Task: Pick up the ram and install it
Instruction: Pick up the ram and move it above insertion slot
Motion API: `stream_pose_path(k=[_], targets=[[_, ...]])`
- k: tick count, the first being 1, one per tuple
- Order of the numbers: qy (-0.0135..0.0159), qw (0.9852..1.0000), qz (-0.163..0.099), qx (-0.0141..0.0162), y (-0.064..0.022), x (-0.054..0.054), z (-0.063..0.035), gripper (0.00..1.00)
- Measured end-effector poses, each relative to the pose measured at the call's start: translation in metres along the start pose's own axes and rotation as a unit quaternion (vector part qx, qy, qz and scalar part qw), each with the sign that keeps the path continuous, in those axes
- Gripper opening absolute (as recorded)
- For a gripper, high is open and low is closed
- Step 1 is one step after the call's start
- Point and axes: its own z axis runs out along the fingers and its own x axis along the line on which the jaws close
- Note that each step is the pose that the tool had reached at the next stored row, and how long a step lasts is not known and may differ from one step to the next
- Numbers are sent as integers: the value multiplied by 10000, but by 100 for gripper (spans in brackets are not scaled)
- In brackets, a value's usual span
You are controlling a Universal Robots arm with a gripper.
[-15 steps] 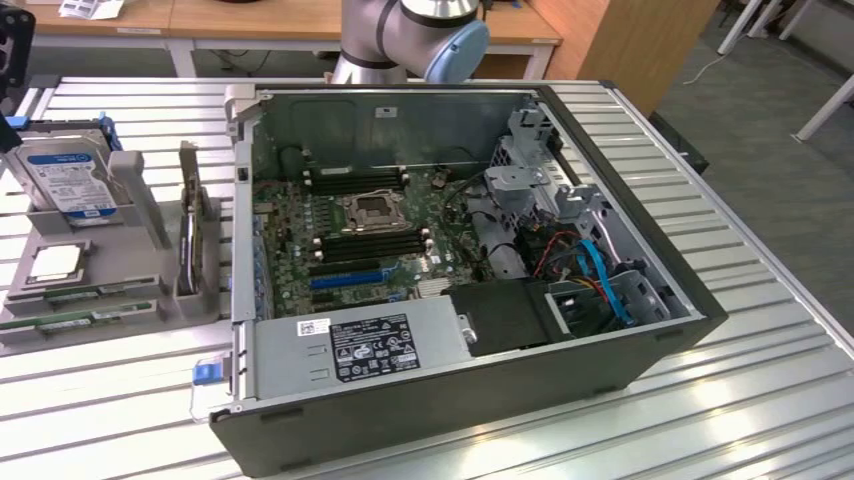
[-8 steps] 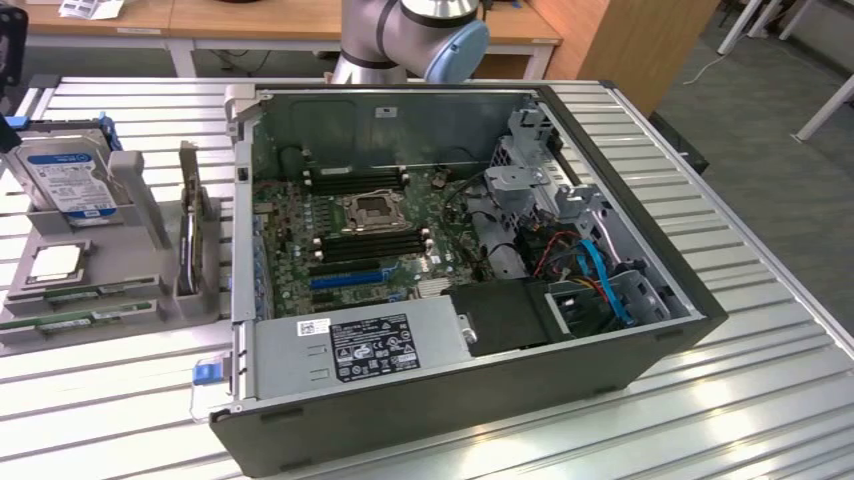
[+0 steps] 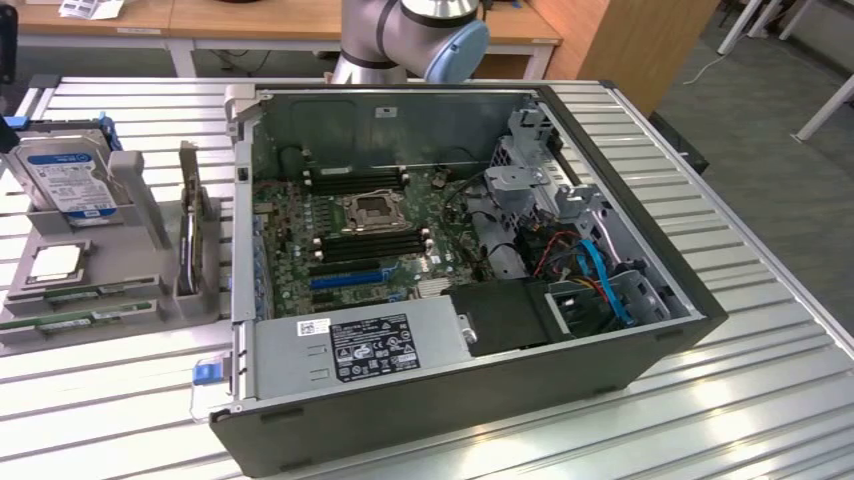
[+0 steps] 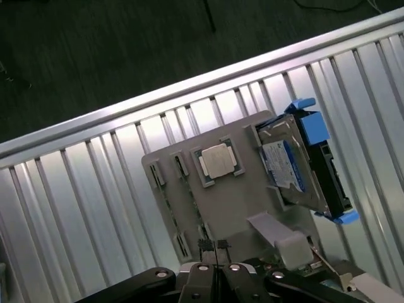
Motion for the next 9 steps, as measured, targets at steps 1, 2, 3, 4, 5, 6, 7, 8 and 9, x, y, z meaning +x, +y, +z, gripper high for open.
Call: stream_pose_path(k=[1,2,3,4,5,6,7,8,9], targets=[[4,10000,-86,-2,0,0,0,10],[8,9999,-172,-4,0,0,1,10],[11,9997,-258,-6,0,0,2,10],[15,9994,-342,-8,0,0,3,10],[19,9991,-422,-10,0,0,3,10],[23,9987,-506,-12,0,0,4,10],[26,9983,-587,-14,0,0,4,10],[30,9978,-669,-16,0,0,5,10],[33,9971,-754,-18,0,0,5,10]])
